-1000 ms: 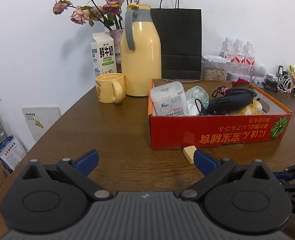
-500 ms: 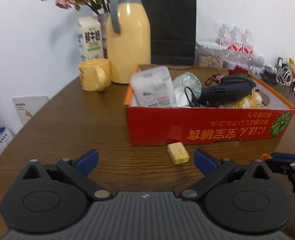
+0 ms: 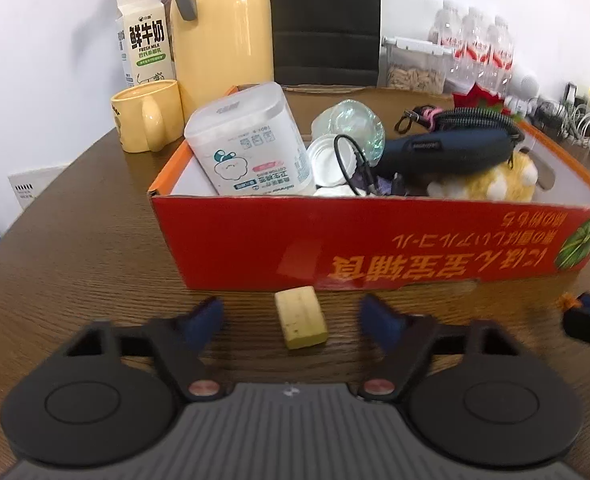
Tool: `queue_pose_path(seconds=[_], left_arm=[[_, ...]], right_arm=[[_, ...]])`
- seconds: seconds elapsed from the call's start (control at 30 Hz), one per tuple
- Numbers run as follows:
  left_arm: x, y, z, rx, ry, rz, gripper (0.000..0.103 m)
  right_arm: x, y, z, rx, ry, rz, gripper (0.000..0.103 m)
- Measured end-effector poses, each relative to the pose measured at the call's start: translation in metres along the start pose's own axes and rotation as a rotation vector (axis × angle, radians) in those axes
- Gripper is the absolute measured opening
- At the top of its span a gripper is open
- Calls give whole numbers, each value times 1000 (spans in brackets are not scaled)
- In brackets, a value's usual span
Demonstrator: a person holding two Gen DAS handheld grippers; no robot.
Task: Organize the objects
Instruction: 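Grasp the yellow soap bar with the left tool while the right tool grasps an orange item, then carry the soap bar and orange item into the box and open both tools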
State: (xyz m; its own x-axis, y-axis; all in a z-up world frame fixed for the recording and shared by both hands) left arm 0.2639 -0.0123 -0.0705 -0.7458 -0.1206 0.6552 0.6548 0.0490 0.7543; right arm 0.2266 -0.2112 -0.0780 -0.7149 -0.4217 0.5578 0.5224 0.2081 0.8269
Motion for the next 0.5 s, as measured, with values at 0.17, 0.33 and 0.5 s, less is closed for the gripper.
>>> queue_pose_path(seconds=[0.17, 0.33, 0.5], left_arm=[[7, -1, -2, -6, -27, -9, 22], [20, -3, -3, -12, -49, -25, 22], [44, 8, -2, -12, -75, -99, 22]], right_arm=[[0, 0, 2, 2, 3, -2, 12], [3, 3, 4, 5, 0, -16, 12], [7, 12, 6, 14, -3, -46, 12]])
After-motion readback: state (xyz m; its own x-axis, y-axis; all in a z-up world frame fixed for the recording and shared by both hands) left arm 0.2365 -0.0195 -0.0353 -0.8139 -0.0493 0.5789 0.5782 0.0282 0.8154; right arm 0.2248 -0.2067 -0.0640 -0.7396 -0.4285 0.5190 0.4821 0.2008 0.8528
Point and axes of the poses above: each gripper's, at about its wrist camera, not at the fingertips, and x roughly against the way its jaws point, z to its left, y to its top, the point moved 3 cm from there along -x, roughly the way its jaws point, and after that the axes turned 2 degrees about y, right-handed, at the moved point
